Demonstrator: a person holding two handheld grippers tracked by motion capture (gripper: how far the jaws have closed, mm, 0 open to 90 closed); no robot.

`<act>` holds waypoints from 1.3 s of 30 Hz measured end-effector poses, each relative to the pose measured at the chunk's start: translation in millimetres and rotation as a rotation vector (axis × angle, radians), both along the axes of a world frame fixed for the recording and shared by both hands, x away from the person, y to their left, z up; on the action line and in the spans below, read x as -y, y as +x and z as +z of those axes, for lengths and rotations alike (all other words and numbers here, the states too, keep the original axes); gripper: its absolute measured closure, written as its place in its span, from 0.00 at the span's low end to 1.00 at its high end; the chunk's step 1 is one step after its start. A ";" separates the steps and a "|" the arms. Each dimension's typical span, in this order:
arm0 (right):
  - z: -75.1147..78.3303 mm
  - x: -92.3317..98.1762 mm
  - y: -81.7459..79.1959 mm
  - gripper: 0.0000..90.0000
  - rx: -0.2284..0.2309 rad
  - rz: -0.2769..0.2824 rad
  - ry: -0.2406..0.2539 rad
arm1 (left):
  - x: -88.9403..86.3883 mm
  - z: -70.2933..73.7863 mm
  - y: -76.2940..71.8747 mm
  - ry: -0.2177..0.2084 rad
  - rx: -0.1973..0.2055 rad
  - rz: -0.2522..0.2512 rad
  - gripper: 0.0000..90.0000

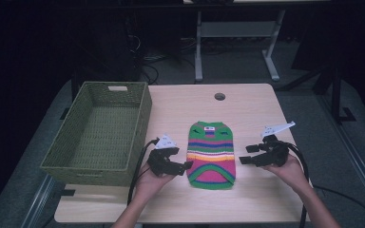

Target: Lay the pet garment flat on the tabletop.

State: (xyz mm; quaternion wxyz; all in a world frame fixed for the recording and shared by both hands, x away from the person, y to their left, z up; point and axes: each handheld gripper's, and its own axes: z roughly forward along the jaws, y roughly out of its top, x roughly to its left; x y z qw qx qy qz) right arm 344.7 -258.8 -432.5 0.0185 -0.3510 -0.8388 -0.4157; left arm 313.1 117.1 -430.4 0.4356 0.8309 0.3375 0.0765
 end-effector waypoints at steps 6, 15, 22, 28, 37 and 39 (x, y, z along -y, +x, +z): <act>-2.9 9.2 -8.0 0.32 -0.007 -0.011 -0.001 | -3.2 -3.2 -4.4 0.001 -0.009 0.000 0.22; -8.6 18.8 -16.6 0.31 -0.008 -0.029 -0.007 | -11.1 -4.8 -12.2 -0.005 -0.013 0.006 0.22; -9.8 25.0 -25.7 0.30 0.000 -0.035 0.002 | -13.0 -6.4 -19.5 0.002 -0.006 0.002 0.22; -10.3 29.2 -36.3 0.30 0.013 -0.037 0.012 | -15.7 -9.0 -26.3 0.011 -0.008 -0.007 0.22; -19.6 37.2 -49.1 0.30 0.006 -0.054 0.007 | -20.1 -13.0 -36.7 0.011 -0.007 -0.011 0.21; -21.0 39.0 -51.8 0.30 0.011 -0.062 0.003 | -21.0 -13.8 -39.7 0.010 -0.010 -0.008 0.22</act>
